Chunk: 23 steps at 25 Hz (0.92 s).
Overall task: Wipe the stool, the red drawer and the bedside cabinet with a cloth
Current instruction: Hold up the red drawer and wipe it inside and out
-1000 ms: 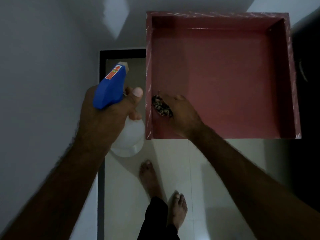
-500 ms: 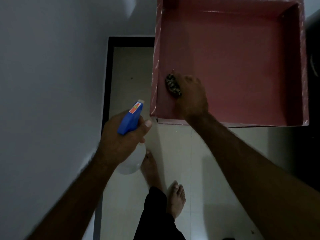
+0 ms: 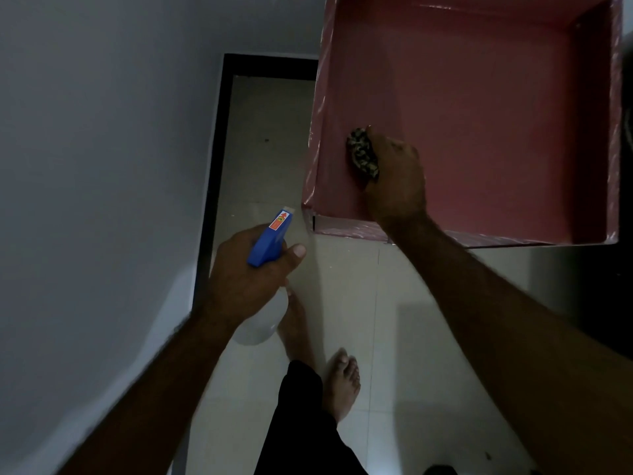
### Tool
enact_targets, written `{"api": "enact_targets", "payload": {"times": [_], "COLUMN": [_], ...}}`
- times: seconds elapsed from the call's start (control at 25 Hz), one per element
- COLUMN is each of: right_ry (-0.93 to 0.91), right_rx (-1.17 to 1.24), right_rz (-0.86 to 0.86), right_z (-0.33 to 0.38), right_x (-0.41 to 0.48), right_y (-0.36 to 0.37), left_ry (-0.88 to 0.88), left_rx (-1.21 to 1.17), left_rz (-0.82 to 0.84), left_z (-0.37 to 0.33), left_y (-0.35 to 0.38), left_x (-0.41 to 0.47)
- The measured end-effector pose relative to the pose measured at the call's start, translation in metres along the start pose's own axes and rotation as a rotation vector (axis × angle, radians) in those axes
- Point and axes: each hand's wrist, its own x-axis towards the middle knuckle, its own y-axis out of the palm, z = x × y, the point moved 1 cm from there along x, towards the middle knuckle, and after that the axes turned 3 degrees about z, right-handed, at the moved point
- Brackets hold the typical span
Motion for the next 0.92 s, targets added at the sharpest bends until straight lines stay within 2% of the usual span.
{"api": "enact_targets", "payload": {"times": [0.2, 0.48, 0.72, 0.92], "right_ry": [-0.004, 0.012, 0.022, 0.012], "right_rx": [-0.001, 0.005, 0.007, 0.024], "right_rz": [-0.006, 0.002, 0.027, 0.025], "right_z": [0.0, -0.007, -0.005, -0.006], "right_x": [-0.001, 0.001, 0.002, 0.002], "right_y": [0.001, 0.007, 0.006, 0.006], "left_ry": [-0.042, -0.025, 0.037, 0.014], "left_rx": [-0.014, 0.073, 0.029, 0.09], "left_rz": [-0.036, -0.065, -0.11, -0.096], "left_z": [-0.005, -0.018, -0.039, -0.052], "left_y": [-0.001, -0.006, -0.014, -0.02], "left_x": [0.007, 0.033, 0.049, 0.071]}}
